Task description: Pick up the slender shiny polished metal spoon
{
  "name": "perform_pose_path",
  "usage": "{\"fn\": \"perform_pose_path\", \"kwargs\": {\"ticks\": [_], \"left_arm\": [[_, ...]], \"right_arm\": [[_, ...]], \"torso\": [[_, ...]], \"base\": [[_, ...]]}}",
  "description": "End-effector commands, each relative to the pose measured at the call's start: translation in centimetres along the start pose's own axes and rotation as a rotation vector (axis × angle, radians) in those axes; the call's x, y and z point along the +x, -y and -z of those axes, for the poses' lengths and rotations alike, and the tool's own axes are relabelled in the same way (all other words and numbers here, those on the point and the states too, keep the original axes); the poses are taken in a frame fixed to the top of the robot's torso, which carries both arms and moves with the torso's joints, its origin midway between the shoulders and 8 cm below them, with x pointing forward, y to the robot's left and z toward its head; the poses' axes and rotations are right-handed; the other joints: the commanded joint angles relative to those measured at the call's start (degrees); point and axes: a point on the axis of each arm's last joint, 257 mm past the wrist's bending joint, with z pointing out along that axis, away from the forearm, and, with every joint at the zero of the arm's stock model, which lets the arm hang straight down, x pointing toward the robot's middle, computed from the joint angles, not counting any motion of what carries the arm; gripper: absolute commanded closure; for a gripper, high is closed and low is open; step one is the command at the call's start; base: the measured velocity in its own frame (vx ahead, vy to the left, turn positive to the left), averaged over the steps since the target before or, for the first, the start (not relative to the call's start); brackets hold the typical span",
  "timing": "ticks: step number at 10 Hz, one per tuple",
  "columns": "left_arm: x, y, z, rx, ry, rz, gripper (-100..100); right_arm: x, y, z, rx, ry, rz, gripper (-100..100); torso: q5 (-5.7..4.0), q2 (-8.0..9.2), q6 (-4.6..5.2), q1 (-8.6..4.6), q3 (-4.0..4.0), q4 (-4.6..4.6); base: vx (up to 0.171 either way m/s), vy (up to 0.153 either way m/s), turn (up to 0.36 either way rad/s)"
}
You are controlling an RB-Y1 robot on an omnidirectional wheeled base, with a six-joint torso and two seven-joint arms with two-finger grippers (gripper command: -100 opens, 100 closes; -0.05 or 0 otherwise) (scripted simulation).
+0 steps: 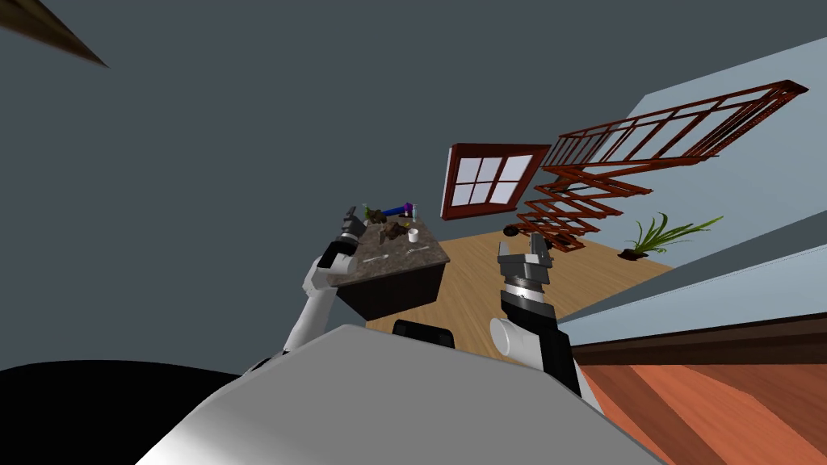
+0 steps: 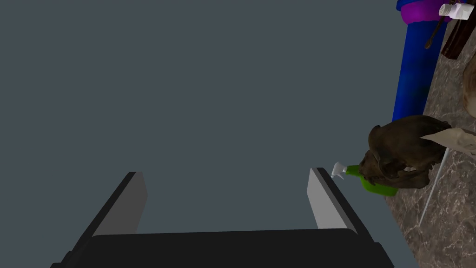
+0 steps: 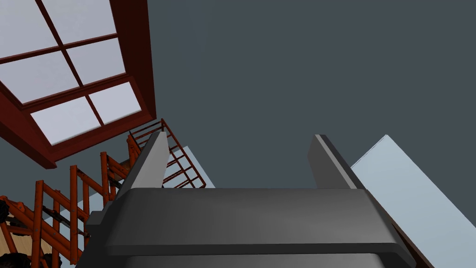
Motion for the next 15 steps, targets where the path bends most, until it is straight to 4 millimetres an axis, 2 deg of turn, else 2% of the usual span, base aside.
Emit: {"fn": "perform_pose_path", "kwargs": {"ticks": [1,2,3,5,6,8,9,11,12,14,15], "left_arm": [[-0.6,-1.4,-0.4,-0.050,0.018,0.013,-100],[-0.7,-1.8,-0.3,-0.063,0.022,0.013,-100],[-1.4,-2.2,-1.3,-0.088,0.035,0.035,-100],[-1.7,-3.2,-1.2,-0.126,0.047,0.035,-100],[-2.4,-3.7,-2.0,-0.155,0.061,0.059,-100],[-2.7,-4.7,-1.8,-0.191,0.073,0.059,-100],[-3.4,-5.3,-2.6,-0.223,0.087,0.083,-100],[-3.6,-6.2,-2.4,-0.259,0.099,0.083,-100],[-4.2,-6.7,-3.1,-0.287,0.112,0.109,-100],[-4.5,-7.8,-2.7,-0.329,0.127,0.109,-100],[-5.1,-8.4,-3.3,-0.362,0.142,0.135,-100]], "right_arm": [[0.0,0.0,0.0,0.000,0.000,0.000,0],[0.0,0.0,0.0,0.000,0.000,0.000,0],[0.0,0.0,0.0,0.000,0.000,0.000,0],[0.0,0.0,0.0,0.000,0.000,0.000,0],[0.0,0.0,0.0,0.000,0.000,0.000,0],[0.0,0.0,0.0,0.000,0.000,0.000,0],[0.0,0.0,0.0,0.000,0.000,0.000,0],[0.0,0.0,0.0,0.000,0.000,0.000,0],[0.0,0.0,0.0,0.000,0.000,0.000,0],[0.0,0.0,0.0,0.000,0.000,0.000,0],[0.0,0.0,0.0,0.000,0.000,0.000,0]], "torso": [[0.00,0.00,0.00,0.00,0.00,0.00],[0.01,0.01,-0.01,-0.01,0.00,0.00],[0.00,0.00,-0.02,-0.02,0.00,0.00],[0.00,-0.01,-0.01,-0.01,0.00,0.00],[0.00,-0.02,-0.02,-0.03,-0.01,-0.01],[0.00,-0.01,-0.02,-0.01,-0.01,0.00],[0.00,-0.02,-0.03,-0.02,-0.01,-0.01],[0.00,-0.02,-0.02,-0.01,-0.01,-0.01],[0.00,-0.02,-0.03,-0.02,-0.01,-0.01],[0.00,-0.03,-0.03,-0.01,-0.01,-0.01],[0.01,-0.03,-0.04,-0.02,-0.01,-0.01]], "base": [[-0.015,0.011,-0.048],[-0.009,0.006,0.002],[-0.012,0.008,-0.072],[-0.008,0.009,-0.023],[-0.010,0.004,-0.069],[-0.007,0.009,-0.025],[-0.007,0.008,-0.071],[-0.005,0.009,-0.026],[-0.007,0.009,-0.083],[-0.004,0.010,-0.022],[-0.006,0.008,-0.063]]}}
